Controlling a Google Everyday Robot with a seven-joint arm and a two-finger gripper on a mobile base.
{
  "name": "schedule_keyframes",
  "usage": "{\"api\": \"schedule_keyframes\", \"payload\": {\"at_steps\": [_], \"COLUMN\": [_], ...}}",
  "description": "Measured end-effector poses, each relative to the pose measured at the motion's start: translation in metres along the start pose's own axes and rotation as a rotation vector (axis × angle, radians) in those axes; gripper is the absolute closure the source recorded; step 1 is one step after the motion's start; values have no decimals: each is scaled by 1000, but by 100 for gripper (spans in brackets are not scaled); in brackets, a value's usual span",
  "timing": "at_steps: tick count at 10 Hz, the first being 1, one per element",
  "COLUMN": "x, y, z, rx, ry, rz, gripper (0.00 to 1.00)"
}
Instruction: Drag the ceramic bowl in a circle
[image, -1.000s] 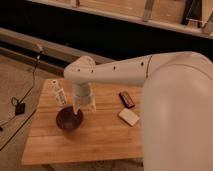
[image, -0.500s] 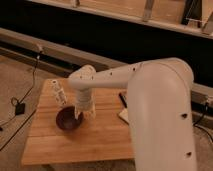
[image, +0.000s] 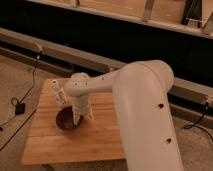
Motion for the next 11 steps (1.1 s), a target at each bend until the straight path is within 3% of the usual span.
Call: {"api": "schedule_keyframes", "payload": {"at_steps": [1,6,8,11], "x": [-2,-6,-3,6], "y": [1,-1,-5,-31], "z": [3,10,10,7], "rx": [3,16,22,31], "ry": [5,38,50,62], "rz": [-2,1,6,51], "gripper": [46,97,100,100]}}
